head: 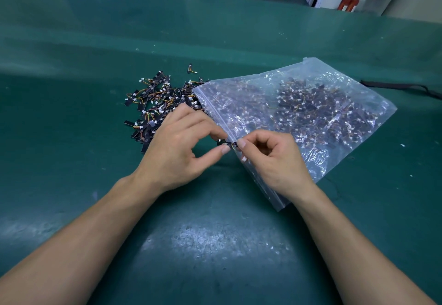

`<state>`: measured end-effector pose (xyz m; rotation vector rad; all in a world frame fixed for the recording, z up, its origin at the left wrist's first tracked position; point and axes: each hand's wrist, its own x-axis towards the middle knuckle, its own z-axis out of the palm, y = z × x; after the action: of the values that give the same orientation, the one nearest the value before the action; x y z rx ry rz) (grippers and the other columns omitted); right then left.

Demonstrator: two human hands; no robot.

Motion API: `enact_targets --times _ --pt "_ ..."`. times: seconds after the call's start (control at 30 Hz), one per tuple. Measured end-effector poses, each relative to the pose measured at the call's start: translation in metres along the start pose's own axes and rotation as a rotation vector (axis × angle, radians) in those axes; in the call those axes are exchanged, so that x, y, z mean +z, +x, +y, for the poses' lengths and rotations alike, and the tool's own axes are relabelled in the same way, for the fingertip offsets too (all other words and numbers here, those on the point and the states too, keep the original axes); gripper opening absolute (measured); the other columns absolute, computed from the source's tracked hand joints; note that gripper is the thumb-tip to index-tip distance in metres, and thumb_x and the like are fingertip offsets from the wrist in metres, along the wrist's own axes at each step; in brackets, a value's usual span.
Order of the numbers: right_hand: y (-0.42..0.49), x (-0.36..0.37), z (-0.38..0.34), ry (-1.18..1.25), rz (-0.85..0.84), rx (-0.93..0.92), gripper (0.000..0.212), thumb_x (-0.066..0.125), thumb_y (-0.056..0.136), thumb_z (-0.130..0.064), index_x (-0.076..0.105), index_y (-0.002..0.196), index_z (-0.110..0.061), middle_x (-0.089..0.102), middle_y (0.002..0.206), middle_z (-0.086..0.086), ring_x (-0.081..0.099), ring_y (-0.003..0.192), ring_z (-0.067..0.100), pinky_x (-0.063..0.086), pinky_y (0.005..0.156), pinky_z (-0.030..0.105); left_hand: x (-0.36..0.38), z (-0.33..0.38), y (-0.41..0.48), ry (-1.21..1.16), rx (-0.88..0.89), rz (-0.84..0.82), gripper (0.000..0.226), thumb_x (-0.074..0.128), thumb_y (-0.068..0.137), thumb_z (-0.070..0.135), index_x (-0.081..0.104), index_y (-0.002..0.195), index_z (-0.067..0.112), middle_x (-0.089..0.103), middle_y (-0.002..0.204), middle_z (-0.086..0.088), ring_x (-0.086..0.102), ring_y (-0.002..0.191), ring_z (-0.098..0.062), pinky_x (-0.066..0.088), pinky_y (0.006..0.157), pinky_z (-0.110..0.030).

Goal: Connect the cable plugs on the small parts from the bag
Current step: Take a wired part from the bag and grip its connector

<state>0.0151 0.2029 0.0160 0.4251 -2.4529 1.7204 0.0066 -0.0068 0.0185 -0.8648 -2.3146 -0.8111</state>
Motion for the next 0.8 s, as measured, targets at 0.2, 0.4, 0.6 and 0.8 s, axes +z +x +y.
enact_targets --times 0.2,0.4,0.6,0.8 --pt "-0.0022 -0.0005 0.0014 -0.079 -0.005 -0.074 0.015 0.066 0.091 -0.027 0.07 0.076 -0.029 0.065 0.062 -0.012 0.046 0.051 0.003 0.036 0.051 0.019 0.0021 -0.0008 -0.0012 -0.041 -0.047 -0.032 0.014 0.069 0.093 0.026 0.074 0.088 0.015 0.068 0.088 0.006 0.054 0.085 -0.025 0.046 0.08 -0.04" --pt "-0.0034 -0.0024 0.0029 -0.114 -0.018 -0.145 0.009 0.069 0.092 -0.028 0.075 0.085 -0.026 0.069 0.069 -0.011 0.048 0.051 0.004 0.037 0.054 0.016 0.001 0.0011 -0.0006 -0.084 -0.041 -0.062 0.013 0.067 0.093 0.021 0.071 0.084 0.013 0.067 0.085 0.005 0.055 0.082 -0.025 0.042 0.08 -0.032" --pt "-0.0029 -0.0011 0.0041 -0.184 0.043 -0.201 0.011 0.067 0.093 -0.025 0.074 0.084 -0.024 0.068 0.07 -0.011 0.056 0.054 0.013 0.044 0.054 0.024 -0.0004 0.0034 -0.0013 -0.116 -0.067 -0.068 0.01 0.071 0.091 0.023 0.073 0.088 0.014 0.069 0.087 0.005 0.056 0.085 -0.026 0.045 0.083 -0.036" --pt "-0.0045 0.0014 0.0031 -0.17 0.044 -0.188 0.01 0.069 0.089 -0.032 0.075 0.085 -0.025 0.064 0.067 -0.017 0.046 0.05 0.005 0.035 0.054 0.012 -0.0018 0.0049 -0.0006 -0.097 -0.07 -0.042 0.01 0.069 0.092 0.017 0.071 0.084 0.012 0.067 0.084 0.003 0.054 0.083 -0.026 0.044 0.08 -0.033"
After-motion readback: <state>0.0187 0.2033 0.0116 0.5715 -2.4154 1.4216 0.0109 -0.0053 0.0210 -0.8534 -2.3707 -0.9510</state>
